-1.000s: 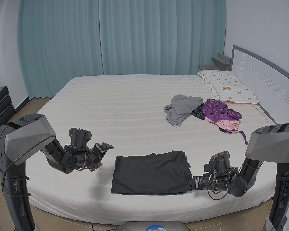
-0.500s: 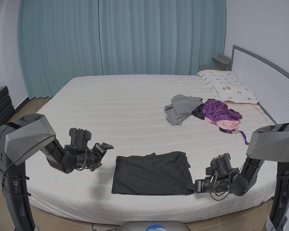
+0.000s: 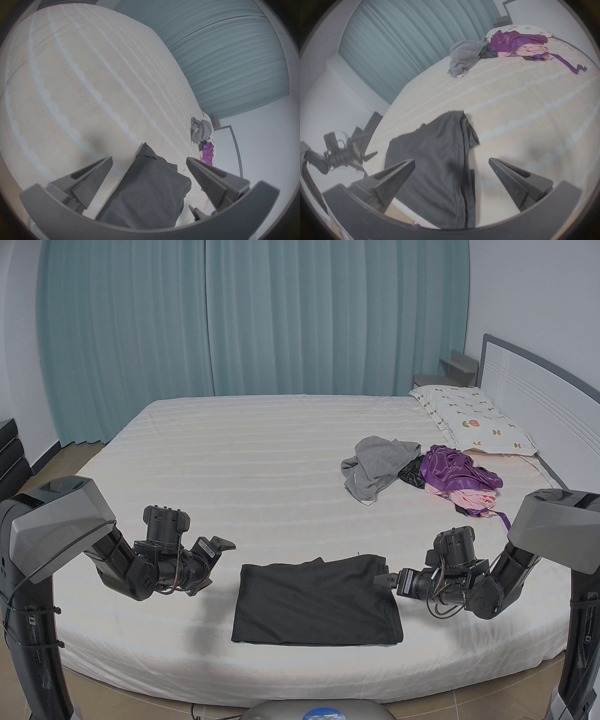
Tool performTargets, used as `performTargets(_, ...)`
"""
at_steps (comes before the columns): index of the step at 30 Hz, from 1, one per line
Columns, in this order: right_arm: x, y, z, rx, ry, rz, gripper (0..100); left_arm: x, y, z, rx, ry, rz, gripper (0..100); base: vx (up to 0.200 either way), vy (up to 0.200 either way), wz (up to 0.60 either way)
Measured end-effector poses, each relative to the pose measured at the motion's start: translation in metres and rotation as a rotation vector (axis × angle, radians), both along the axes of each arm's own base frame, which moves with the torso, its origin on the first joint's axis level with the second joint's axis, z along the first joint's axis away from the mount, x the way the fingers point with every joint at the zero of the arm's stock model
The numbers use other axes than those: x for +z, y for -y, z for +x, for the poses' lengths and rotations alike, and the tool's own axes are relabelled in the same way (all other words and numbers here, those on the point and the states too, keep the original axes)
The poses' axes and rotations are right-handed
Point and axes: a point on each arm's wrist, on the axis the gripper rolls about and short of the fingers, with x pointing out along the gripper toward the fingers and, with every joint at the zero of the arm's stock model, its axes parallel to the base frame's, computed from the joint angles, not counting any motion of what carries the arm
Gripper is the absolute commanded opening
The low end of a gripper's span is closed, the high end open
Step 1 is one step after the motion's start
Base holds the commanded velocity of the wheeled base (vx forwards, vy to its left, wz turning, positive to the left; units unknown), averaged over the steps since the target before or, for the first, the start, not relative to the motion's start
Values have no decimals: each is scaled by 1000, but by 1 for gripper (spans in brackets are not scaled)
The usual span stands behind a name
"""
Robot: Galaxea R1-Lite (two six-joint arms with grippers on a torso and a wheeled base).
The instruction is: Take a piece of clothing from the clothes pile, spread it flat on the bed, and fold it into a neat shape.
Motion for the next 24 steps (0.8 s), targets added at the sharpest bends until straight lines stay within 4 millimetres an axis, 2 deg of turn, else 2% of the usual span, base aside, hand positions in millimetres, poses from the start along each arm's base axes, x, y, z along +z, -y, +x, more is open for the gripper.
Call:
performTargets(5, 0, -5, 25, -51, 36, 37, 100, 0, 0, 0, 0, -1, 0, 100, 0, 0, 0)
performTargets(14, -17, -13, 59, -85, 59, 41, 100, -1, 0, -1, -1, -2, 1, 100, 0, 0, 0)
performTargets(24, -26, -17, 82, -107, 99, 47, 100, -1, 0, -1, 1, -2, 1, 100, 0, 0, 0)
